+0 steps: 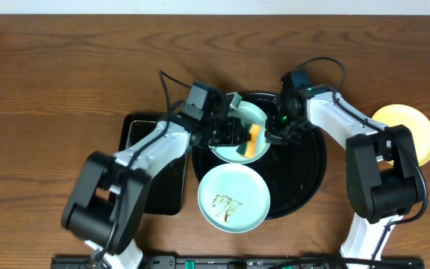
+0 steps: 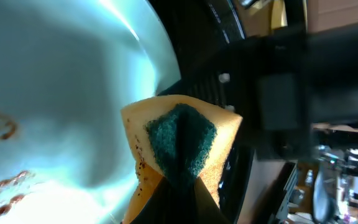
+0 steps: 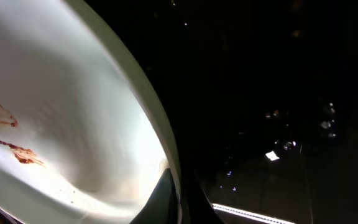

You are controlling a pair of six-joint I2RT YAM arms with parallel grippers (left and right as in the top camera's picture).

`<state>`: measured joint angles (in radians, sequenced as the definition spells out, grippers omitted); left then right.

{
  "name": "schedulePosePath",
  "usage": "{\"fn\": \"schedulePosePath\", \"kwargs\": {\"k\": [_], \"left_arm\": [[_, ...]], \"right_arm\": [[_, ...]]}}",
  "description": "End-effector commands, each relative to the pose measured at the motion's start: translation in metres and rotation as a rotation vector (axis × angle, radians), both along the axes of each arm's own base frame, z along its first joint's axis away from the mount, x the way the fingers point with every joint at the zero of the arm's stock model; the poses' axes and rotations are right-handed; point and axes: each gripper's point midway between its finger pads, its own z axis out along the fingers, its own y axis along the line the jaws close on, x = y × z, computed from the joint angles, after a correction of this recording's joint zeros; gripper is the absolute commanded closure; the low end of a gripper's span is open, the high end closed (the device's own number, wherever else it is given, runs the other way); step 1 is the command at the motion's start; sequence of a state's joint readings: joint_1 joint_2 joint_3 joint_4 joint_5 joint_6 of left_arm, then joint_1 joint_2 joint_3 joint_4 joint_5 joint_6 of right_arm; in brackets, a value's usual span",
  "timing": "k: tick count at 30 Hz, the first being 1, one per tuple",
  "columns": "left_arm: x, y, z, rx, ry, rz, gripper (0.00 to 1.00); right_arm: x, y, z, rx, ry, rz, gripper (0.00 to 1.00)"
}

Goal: Clean dirty plates on tray and stack at the side
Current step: 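Carry the sponge with the left gripper to the upper blue plate, then scrub the upper blue plate with the sponge in the left gripper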

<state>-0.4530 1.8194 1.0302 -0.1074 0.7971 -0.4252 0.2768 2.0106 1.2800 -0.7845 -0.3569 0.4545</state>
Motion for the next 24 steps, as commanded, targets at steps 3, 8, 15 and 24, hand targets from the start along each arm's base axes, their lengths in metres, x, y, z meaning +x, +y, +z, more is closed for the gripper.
{"fn": "schedulePosePath", "kwargs": {"k": [3,8,15,24], "left_arm": [[0.005,-0.006,-0.001,-0.058,0.039,0.001,0.92],[0.014,-0.006,-0.011,-0.044,-0.003,0.004,0.93],[0.011,-0.004,-0.049,-0.007,0.074,0.014,0.93],[0.03,0.039,-0.082,0.149,0.108,0.149,0.93]], "right_arm": [[-0.019,-0.055,-0.038,-0.259,0.066,-0.003,0.99],[-0.02,-0.055,-0.038,-0.26,0.07,-0.002,0.99],[-0.023,-0.056,-0.038,-0.264,0.084,0.0,0.99],[-0.024,-0.056,-0.038,-0.264,0.088,0.001,0.99]]}}
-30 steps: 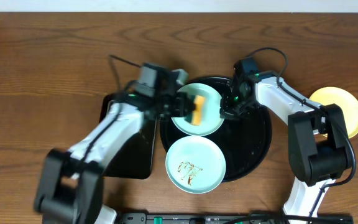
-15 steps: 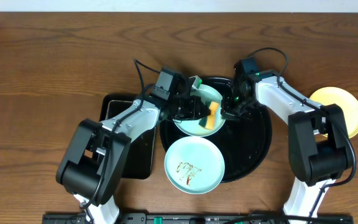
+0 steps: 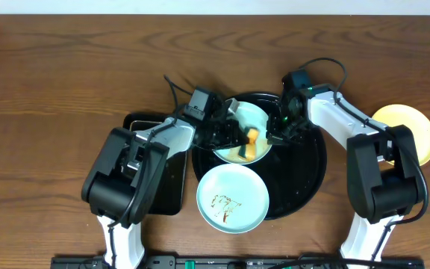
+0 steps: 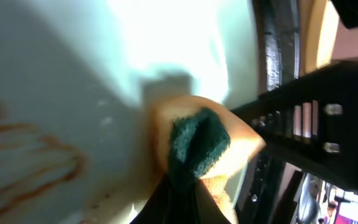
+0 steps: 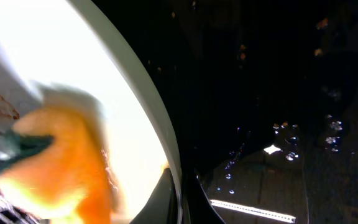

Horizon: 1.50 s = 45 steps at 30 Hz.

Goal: Clean dirty plates on tray and stack at the side
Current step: 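Scrub the upper blue plate with the sponge in the left gripper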

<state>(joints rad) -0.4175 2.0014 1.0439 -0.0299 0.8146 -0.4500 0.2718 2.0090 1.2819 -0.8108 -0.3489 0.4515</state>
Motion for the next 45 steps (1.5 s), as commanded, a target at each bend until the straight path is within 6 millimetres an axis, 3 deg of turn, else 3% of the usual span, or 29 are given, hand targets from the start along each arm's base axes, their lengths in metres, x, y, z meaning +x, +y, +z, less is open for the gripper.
{"fn": "schedulePosePath", "kwargs": {"k": [1,8,17,22,30,38,41,45], "left_arm": [[0.02,0.04,-0.027,0.159,0.007,0.115,0.93],[0.028,0.101,-0.044,0.356,0.029,0.171,0.93],[0.046,0.129,-0.039,0.54,-0.037,0.182,0.93],[0.052,0.107,-0.019,0.502,-0.069,0.119,0.93],[0.033,0.04,0.039,0.306,-0.169,-0.021,0.93],[0.021,0.021,0.086,0.286,-0.271,-0.039,0.93],[0.014,0.016,0.09,0.267,-0.238,-0.028,0.93],[0.006,0.005,0.081,0.211,-0.172,-0.055,0.93]], "right_arm": [[-0.021,-0.052,-0.038,-0.251,0.07,0.005,0.99],[-0.02,-0.052,-0.038,-0.25,0.068,0.004,0.99],[-0.02,-0.052,-0.038,-0.25,0.068,0.005,0.99],[-0.02,-0.052,-0.038,-0.25,0.068,0.005,0.99],[-0.02,-0.052,-0.038,-0.251,0.069,0.005,0.99],[-0.02,-0.052,-0.038,-0.25,0.068,0.009,0.99],[-0.02,-0.052,-0.038,-0.25,0.067,0.009,0.99],[-0.02,-0.052,-0.038,-0.25,0.066,0.008,0.99]]}}
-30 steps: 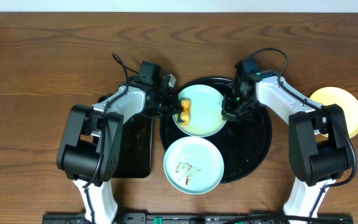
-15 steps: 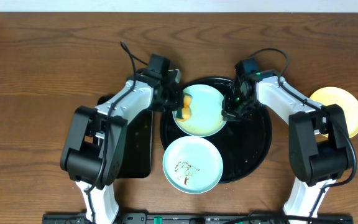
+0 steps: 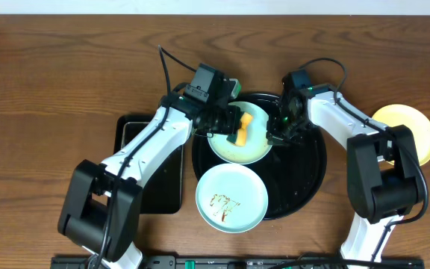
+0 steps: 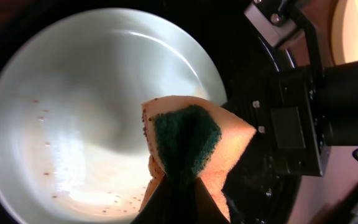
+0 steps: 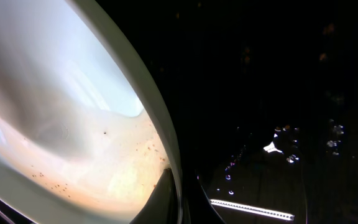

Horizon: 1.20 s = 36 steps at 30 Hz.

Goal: Clean dirty plates on tray and stack at the side
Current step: 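Scrub the upper blue plate with the sponge in the left gripper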

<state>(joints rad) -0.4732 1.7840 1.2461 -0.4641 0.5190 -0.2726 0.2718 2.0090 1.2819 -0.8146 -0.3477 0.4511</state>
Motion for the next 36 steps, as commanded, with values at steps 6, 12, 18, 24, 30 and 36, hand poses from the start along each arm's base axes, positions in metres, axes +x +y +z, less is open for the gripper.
{"fn": "schedulePosePath", "kwargs": {"k": [6,12,18,24,30,36], "left_arm": [[-0.003,-0.029,-0.017,-0.136,0.108,-0.044,0.93],[-0.001,-0.034,-0.028,-0.156,0.13,-0.05,0.92],[0.0,-0.042,-0.053,-0.183,0.172,-0.066,0.93],[0.001,-0.055,-0.079,-0.26,0.23,-0.081,0.93],[0.02,-0.043,-0.102,-0.204,0.182,-0.024,0.93],[0.048,0.004,-0.117,-0.084,0.142,0.102,0.93]], "right_arm": [[-0.019,-0.052,-0.038,-0.248,0.063,0.012,0.99],[-0.019,-0.052,-0.038,-0.248,0.063,0.01,0.99],[-0.019,-0.052,-0.038,-0.248,0.065,0.011,0.99],[-0.023,-0.053,-0.037,-0.252,0.079,0.013,0.99],[-0.026,-0.054,-0.037,-0.255,0.091,0.014,0.99],[-0.026,-0.054,-0.037,-0.256,0.094,0.014,0.98]]}}
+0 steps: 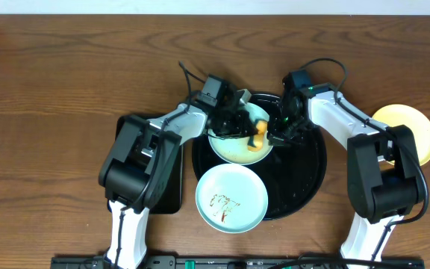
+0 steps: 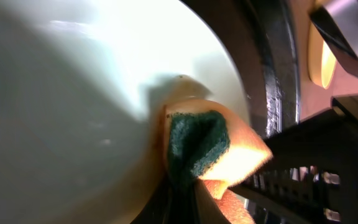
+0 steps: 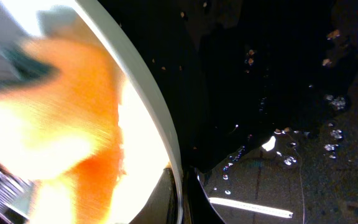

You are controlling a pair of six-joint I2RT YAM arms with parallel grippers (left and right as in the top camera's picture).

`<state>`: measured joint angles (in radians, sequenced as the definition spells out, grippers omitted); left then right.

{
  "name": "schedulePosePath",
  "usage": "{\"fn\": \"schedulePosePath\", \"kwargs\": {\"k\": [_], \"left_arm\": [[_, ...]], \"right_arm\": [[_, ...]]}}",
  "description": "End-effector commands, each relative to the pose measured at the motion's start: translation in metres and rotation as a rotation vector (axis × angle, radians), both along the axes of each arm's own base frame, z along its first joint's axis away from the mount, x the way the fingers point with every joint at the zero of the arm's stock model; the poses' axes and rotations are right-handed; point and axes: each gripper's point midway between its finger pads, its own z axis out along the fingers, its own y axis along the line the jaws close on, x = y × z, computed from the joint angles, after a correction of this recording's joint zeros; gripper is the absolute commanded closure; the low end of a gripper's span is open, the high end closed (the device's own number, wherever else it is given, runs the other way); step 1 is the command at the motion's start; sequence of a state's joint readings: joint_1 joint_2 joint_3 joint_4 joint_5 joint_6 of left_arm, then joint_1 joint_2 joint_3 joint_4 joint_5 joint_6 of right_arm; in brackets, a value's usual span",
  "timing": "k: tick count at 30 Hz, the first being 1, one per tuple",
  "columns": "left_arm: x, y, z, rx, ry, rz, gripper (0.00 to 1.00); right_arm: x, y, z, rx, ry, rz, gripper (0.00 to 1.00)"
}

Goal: Clean dirty plates on tray and stack at the side
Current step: 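Scrub the upper blue plate with the sponge in the left gripper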

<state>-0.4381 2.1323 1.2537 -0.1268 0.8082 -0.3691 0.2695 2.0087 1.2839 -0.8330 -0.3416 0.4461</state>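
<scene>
A pale green plate (image 1: 234, 146) sits at the back of the round black tray (image 1: 308, 175), wiped to a wet film. My left gripper (image 1: 248, 128) is shut on an orange sponge (image 1: 259, 135) with a green scouring face, pressed on the plate's right side. In the left wrist view the sponge (image 2: 197, 146) sits against the plate (image 2: 73, 112), and the gripper (image 2: 182, 202) pinches its base. My right gripper (image 3: 182, 186) is shut on the plate's right rim (image 3: 151, 109). A second green plate (image 1: 232, 198) with brown sauce streaks lies at the tray's front.
A yellow plate (image 1: 407, 131) lies on the wooden table at the far right. A black rectangular tray (image 1: 136, 161) lies left of the round tray. Water drops show on the round tray's floor (image 3: 278, 137).
The sponge was held above the plate's upper middle; now it is down on the plate's right side, close to the right gripper. The right gripper has kept its hold on the rim.
At first the back plate carried red sauce streaks, with the sponge on its right part. Then the sponge was on the plate near the streaks. Later it was lifted, and only specks and a wet film showed. Now it is pressed on the right side again.
</scene>
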Motion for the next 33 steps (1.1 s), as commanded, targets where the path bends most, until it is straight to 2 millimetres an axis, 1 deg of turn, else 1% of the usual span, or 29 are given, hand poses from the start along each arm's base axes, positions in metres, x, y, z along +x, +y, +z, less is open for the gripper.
{"fn": "schedulePosePath", "kwargs": {"k": [1,5,7,12,17,21,27,29,33], "left_arm": [[0.03,0.054,-0.035,0.192,-0.022,0.138,0.93],[0.034,0.097,-0.048,0.301,-0.003,0.183,0.93],[0.034,0.113,-0.052,0.34,0.012,0.196,0.93],[0.034,0.135,-0.054,0.395,0.021,0.213,0.92],[0.035,0.156,-0.048,0.525,-0.01,0.233,0.93],[0.038,0.173,-0.032,0.629,-0.05,0.253,0.93],[0.041,0.194,0.011,0.777,-0.167,0.272,0.93],[0.038,0.195,0.025,0.803,-0.197,0.263,0.93],[0.031,0.192,0.044,0.811,-0.221,0.257,0.93]], "right_arm": [[-0.024,-0.051,-0.037,-0.246,0.083,0.013,0.99],[-0.024,-0.054,-0.037,-0.258,0.082,0.013,0.99],[-0.024,-0.054,-0.037,-0.258,0.083,0.014,0.98],[-0.024,-0.054,-0.037,-0.26,0.083,0.017,0.99],[-0.024,-0.054,-0.037,-0.261,0.081,0.017,0.99],[-0.023,-0.055,-0.037,-0.267,0.077,0.017,0.99],[-0.023,-0.055,-0.037,-0.267,0.077,0.017,0.99],[-0.023,-0.055,-0.037,-0.266,0.076,0.02,0.99],[-0.021,-0.055,-0.038,-0.265,0.069,0.025,0.99]]}}
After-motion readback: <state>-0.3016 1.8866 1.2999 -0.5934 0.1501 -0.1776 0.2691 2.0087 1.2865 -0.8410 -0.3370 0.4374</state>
